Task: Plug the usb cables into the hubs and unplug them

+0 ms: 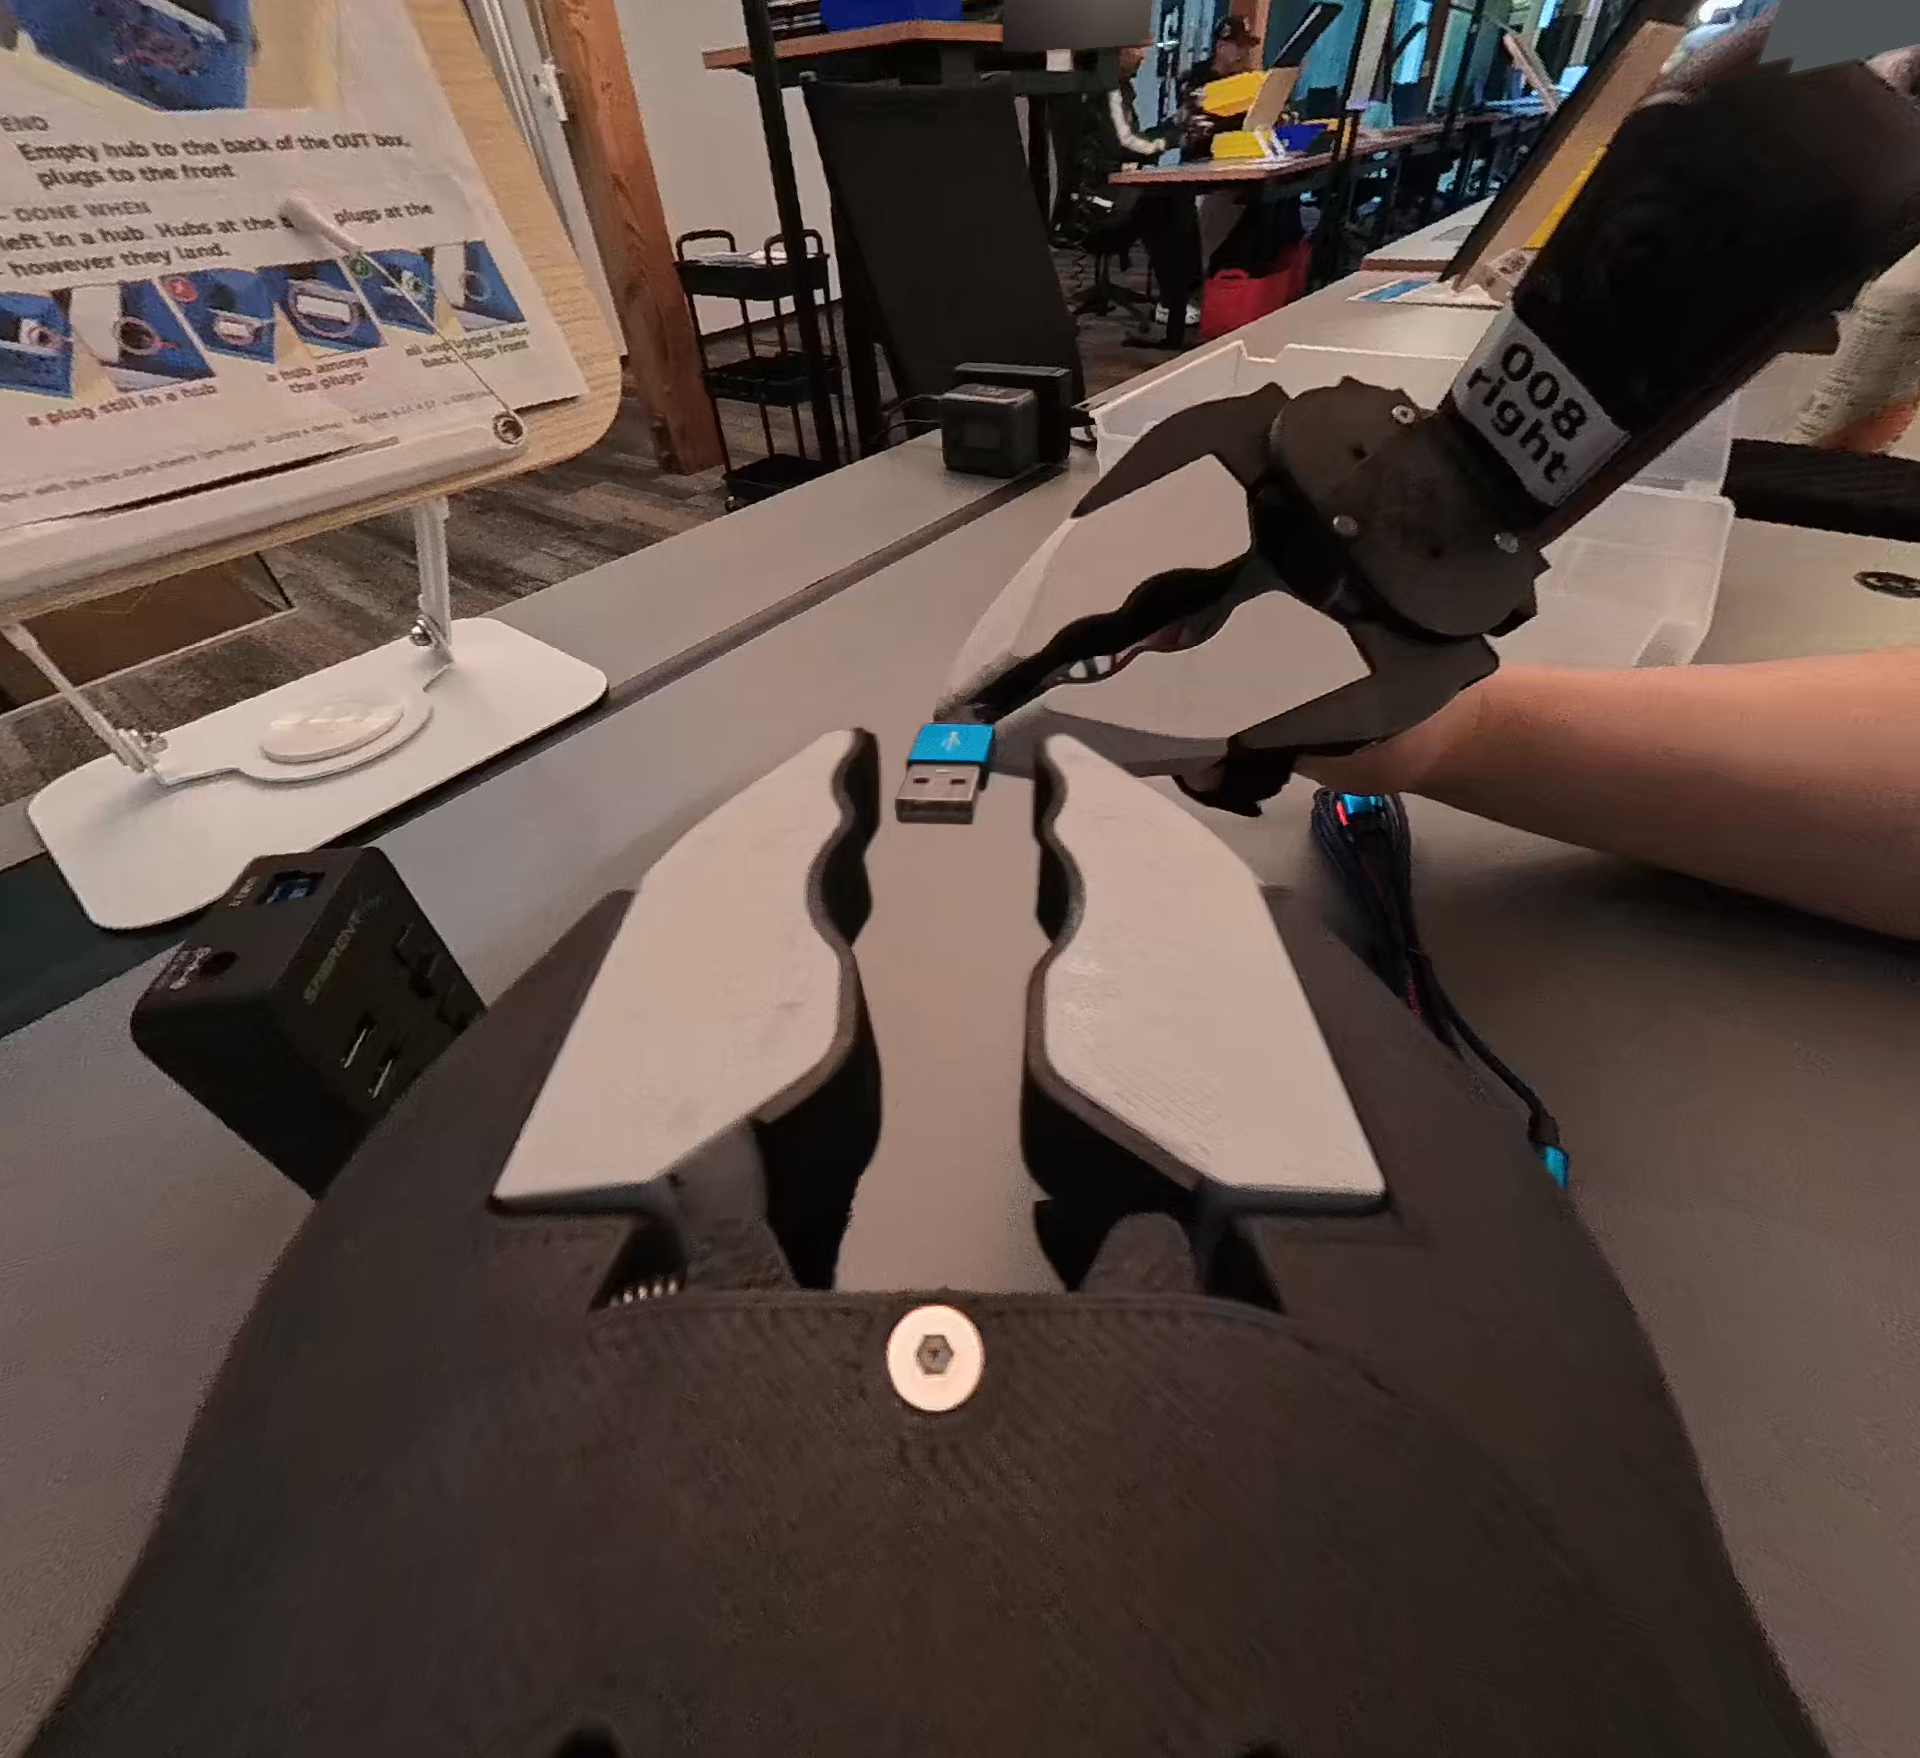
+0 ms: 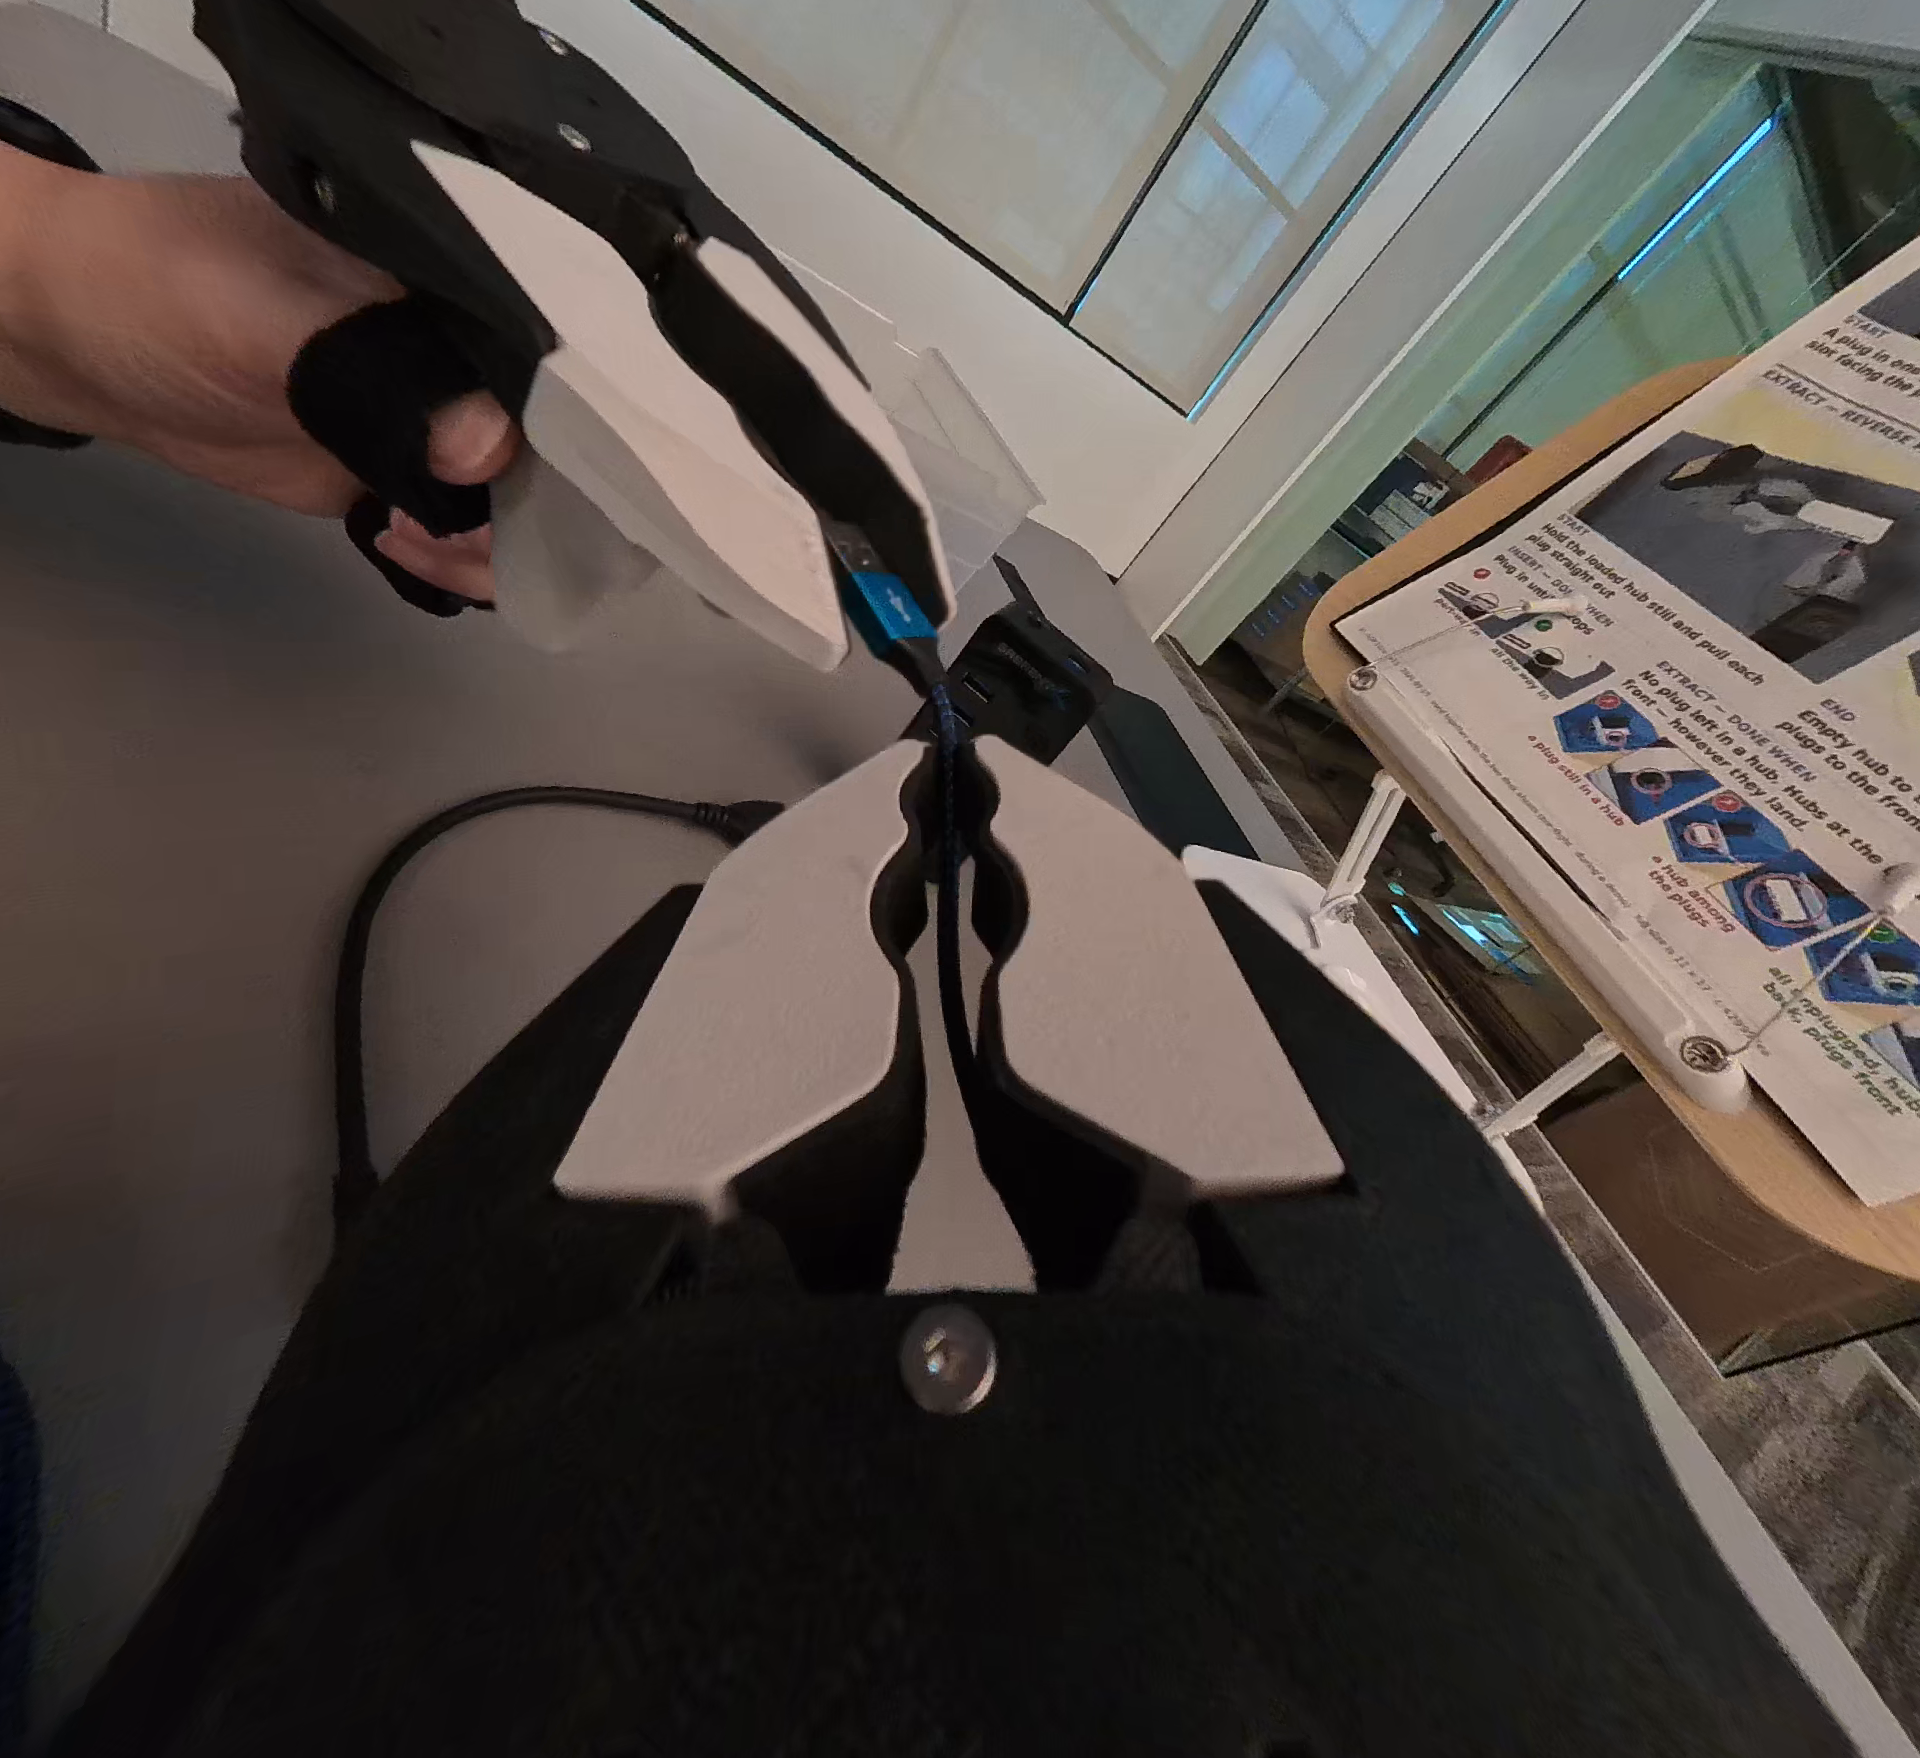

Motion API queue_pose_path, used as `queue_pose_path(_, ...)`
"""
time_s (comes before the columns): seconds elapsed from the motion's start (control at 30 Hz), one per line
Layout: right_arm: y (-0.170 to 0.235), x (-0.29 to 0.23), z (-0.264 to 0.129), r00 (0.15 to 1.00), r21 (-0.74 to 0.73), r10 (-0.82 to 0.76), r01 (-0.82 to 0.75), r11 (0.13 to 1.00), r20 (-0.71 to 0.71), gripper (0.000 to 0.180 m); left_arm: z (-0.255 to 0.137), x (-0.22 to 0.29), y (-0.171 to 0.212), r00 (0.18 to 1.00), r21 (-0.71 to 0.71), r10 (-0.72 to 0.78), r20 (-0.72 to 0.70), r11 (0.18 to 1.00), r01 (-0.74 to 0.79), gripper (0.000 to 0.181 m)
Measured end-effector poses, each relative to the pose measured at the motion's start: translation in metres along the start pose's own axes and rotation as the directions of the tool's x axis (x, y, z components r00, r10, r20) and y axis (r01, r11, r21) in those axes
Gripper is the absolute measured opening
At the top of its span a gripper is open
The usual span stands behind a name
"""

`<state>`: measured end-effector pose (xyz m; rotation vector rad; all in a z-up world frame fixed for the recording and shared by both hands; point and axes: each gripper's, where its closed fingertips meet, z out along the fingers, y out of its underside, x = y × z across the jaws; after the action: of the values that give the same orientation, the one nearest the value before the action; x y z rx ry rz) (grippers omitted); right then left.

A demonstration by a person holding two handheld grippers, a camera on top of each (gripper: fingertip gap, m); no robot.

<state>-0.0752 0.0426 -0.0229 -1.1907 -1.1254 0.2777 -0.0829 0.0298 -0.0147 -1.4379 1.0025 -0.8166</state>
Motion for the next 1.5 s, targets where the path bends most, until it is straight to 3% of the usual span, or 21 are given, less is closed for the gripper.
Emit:
queue_pose_path(0.03, 0.001, 0.0, 0.0, 1.0, -0.002, -0.008, 0.008, 1.0, 0.001, 0.003, 0.001, 0.0, 0.001, 1.0, -0.011, -0.005, 0.001, 1.0, 0.005, 0.029)
queue_pose_path(0.1, 0.0, -0.001, 0.0, 1.0, -0.002, -0.02, 0.02, 1.0, 0.0, 0.003, 0.002, 0.001, 0.006, 1.0, -0.043, -0.005, -0.009, 0.999, 0.005, 0.013)
queue_pose_path(0.3, -0.003, 0.002, 0.0, 0.998, 0.017, -0.047, 0.048, 0.999, -0.037, 0.005, 0.0, -0.004, 0.005, 0.999, -0.031, -0.046, -0.014, 0.998, 0.045, 0.013)
queue_pose_path(0.37, -0.025, 0.006, -0.006, 0.993, 0.11, -0.058, 0.069, 0.992, -0.098, 0.03, -0.005, -0.012, 0.001, 0.999, -0.017, -0.028, 0.026, 0.999, 0.028, 0.013)
queue_pose_path(0.4, -0.039, 0.002, -0.01, 0.994, 0.173, -0.049, 0.065, 0.983, -0.097, 0.034, -0.008, -0.015, -0.002, 0.999, -0.009, -0.03, 0.028, 0.999, 0.031, 0.013)
queue_pose_path(0.5, -0.06, -0.05, -0.012, 0.968, 0.25, 0.024, -0.089, 0.964, 0.251, 0.01, -0.018, -0.023, -0.011, 0.997, 0.023, -0.071, 0.028, 0.997, 0.071, 0.013)
queue_pose_path(0.6, -0.044, -0.075, 0.01, 0.892, 0.141, 0.235, -0.309, 0.94, 0.386, 0.018, -0.025, -0.024, -0.02, 0.996, 0.052, -0.089, 0.0, 0.995, 0.089, 0.013)
queue_pose_path(0.73, -0.005, -0.057, 0.034, 0.915, 0.023, 0.351, -0.362, 0.932, 0.201, 0.037, -0.03, -0.011, -0.032, 0.997, 0.072, -0.048, -0.064, 0.996, 0.053, 0.013)
queue_pose_path(0.8, -0.017, -0.044, 0.027, 0.909, 0.112, 0.374, -0.398, 0.911, 0.183, 0.04, -0.03, 0.002, -0.033, 0.993, 0.063, 0.002, -0.117, 0.998, 0.006, 0.013)
queue_pose_path(0.9, -0.045, -0.018, 0.004, 0.874, 0.288, 0.438, -0.484, 0.826, 0.213, 0.039, -0.03, 0.02, -0.032, 0.977, 0.059, 0.062, -0.204, 0.997, -0.051, 0.013)
queue_pose_path(1.0, -0.068, -0.013, -0.021, 0.835, 0.383, 0.414, -0.539, 0.751, 0.364, 0.03, -0.029, 0.029, -0.031, 0.967, 0.054, 0.076, -0.243, 0.996, -0.065, 0.013)
queue_pose_path(1.1, -0.069, -0.019, -0.028, 0.841, 0.347, 0.346, -0.498, 0.795, 0.416, 0.012, -0.028, 0.037, -0.028, 0.956, 0.038, 0.112, -0.27, 0.994, -0.106, 0.013)
queue_pose_path(1.27, -0.065, -0.032, -0.025, 0.823, 0.254, 0.318, -0.472, 0.844, 0.471, 0.01, -0.027, 0.046, -0.021, 0.939, 0.016, 0.158, -0.306, 0.987, -0.161, 0.013)
queue_pose_path(1.5, -0.064, -0.039, -0.026, 0.82, 0.241, 0.293, -0.452, 0.859, 0.491, 0.01, -0.03, 0.05, -0.015, 0.921, -0.008, 0.169, -0.351, 0.983, -0.184, 0.013)
